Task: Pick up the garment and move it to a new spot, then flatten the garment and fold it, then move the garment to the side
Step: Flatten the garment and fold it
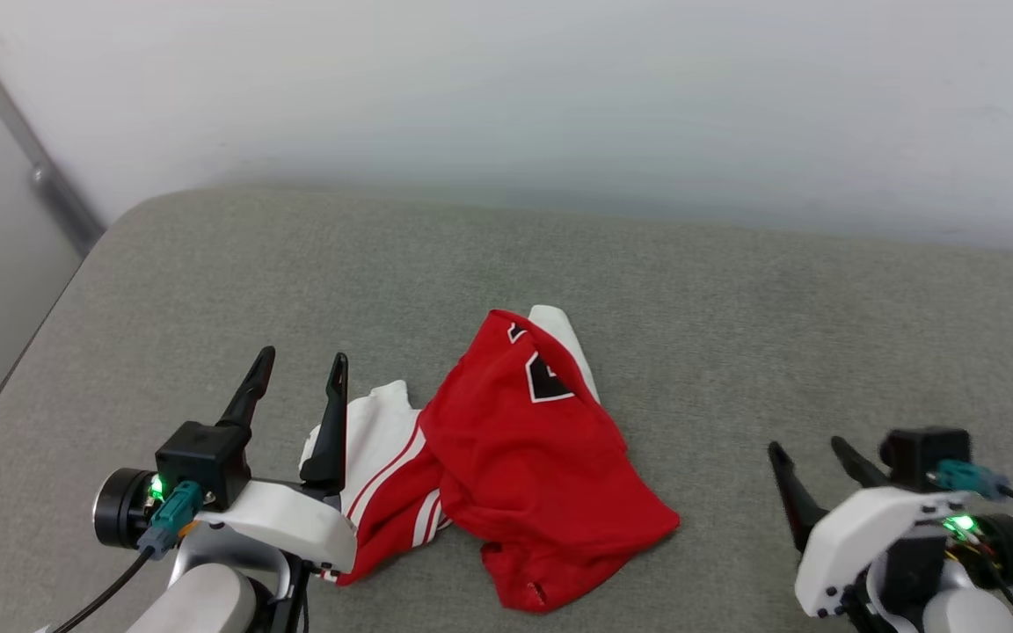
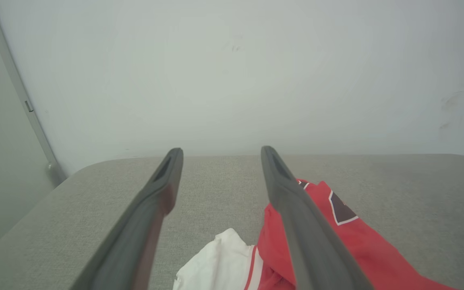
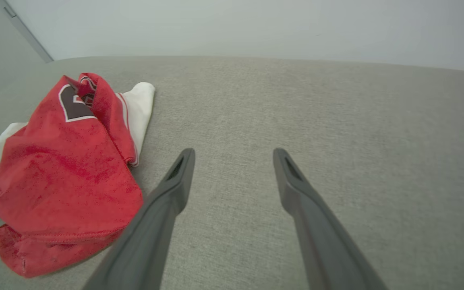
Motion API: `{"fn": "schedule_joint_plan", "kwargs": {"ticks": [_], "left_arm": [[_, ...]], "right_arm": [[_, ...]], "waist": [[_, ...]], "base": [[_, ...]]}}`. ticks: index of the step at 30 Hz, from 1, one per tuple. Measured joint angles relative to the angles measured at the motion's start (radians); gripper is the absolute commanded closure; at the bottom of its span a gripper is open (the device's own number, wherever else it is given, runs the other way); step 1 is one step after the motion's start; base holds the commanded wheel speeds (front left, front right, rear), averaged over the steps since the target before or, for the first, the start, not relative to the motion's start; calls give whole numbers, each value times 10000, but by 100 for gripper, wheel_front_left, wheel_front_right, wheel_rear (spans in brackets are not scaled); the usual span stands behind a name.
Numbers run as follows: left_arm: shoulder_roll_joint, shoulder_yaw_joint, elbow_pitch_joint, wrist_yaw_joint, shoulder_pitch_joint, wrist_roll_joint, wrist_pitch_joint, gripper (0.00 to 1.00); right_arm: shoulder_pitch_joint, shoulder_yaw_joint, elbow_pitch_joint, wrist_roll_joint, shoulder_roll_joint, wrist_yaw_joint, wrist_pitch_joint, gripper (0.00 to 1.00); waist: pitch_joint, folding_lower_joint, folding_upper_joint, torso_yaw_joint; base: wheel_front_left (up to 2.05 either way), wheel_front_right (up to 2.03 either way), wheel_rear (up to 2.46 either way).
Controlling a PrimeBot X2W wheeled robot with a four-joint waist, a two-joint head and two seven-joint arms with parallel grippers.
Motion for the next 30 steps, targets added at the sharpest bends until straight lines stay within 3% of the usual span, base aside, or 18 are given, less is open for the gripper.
{"fn": "schedule_joint_plan", "kwargs": {"ticks": [9,19,20,21,22,26,30], "left_arm": [[-623,6,215,-430,-286,382,-2,0],[-1275,407,575,-953,-567,805,-2,0],[-1323,441,608,-1001,-577,834,-2,0],[-1367,481,637,-1039,-582,890,-4,0],[-1398,529,675,-1060,-582,928,-2,0],[-1446,779,784,-1126,-564,1081,-4,0],[-1482,976,882,-1183,-359,1183,-13,0]], "right_arm": [[-1690,2125,989,639,-451,2,3053,0],[-2791,2955,3018,1198,-708,2,4514,0],[-2898,3014,3147,1277,-706,0,4652,51],[-2971,3026,3235,1356,-704,-2,4707,84],[-3020,3035,3290,1534,-702,-4,4752,100],[-3100,3327,3133,1745,-734,0,4403,100],[-3223,3200,2207,1622,-941,2,3486,100]], "waist": [[711,0,0,963],[1494,0,0,1540],[1526,0,0,1566],[1550,0,0,1583],[1563,0,0,1583],[1543,1,0,1459],[1372,1,0,1259]], "base": [[0,0,0],[0,0,0],[0,0,0],[0,0,0],[0,0,0],[0,0,0],[0,0,0]]}}
